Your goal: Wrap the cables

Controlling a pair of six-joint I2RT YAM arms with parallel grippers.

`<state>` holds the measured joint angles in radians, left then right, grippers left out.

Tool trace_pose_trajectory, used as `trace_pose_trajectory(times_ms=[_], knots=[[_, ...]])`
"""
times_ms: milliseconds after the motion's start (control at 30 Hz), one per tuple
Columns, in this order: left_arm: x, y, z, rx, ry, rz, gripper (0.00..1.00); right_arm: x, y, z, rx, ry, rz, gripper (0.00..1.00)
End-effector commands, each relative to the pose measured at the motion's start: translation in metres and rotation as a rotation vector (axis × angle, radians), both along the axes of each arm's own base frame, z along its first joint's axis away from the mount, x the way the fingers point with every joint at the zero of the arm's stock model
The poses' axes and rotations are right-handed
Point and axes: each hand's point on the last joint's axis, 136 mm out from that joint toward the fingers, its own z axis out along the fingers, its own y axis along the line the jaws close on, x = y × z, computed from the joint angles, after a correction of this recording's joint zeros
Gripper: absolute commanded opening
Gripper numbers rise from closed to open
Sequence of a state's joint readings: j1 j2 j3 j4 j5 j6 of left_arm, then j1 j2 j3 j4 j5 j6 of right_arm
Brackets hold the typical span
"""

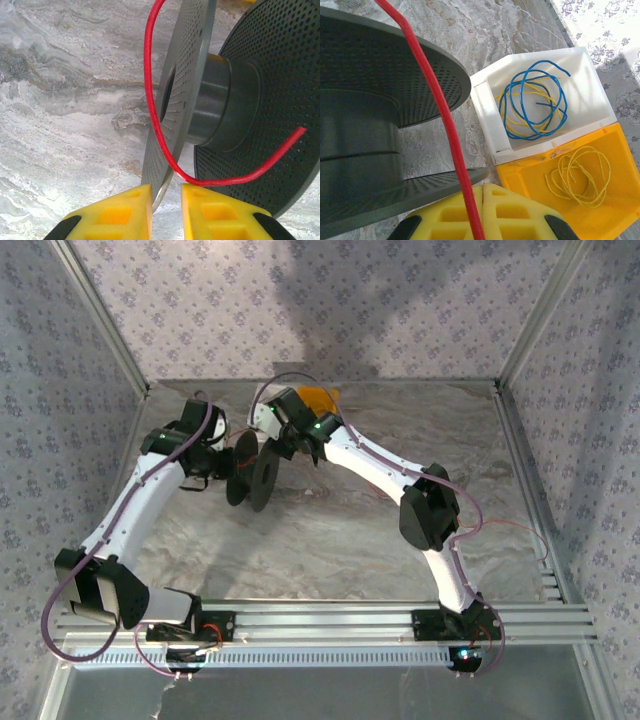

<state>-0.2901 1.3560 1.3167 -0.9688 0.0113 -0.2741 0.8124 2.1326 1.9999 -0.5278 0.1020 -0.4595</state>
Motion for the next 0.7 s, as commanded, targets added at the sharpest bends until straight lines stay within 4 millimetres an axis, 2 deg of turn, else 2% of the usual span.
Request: trace_pose_trajectory(times_ms=[0,300,667], knots=[[0.000,-0.003,0.020,-0.025,-0.046,-0.007,0.23,0.000,0.002,0.009,0.013,-0.005,-0.014,0.00],[0.007,0.007,0.025,-0.018,-0.080,0.012,0.35,-0.002,0.002,0.007,0.012,0.002,-0.008,0.00],[0.022,0.001,0.001,-0.042,-0.090,0.002,0.39,-0.002,0.004,0.005,0.032,0.019,-0.006,0.00]])
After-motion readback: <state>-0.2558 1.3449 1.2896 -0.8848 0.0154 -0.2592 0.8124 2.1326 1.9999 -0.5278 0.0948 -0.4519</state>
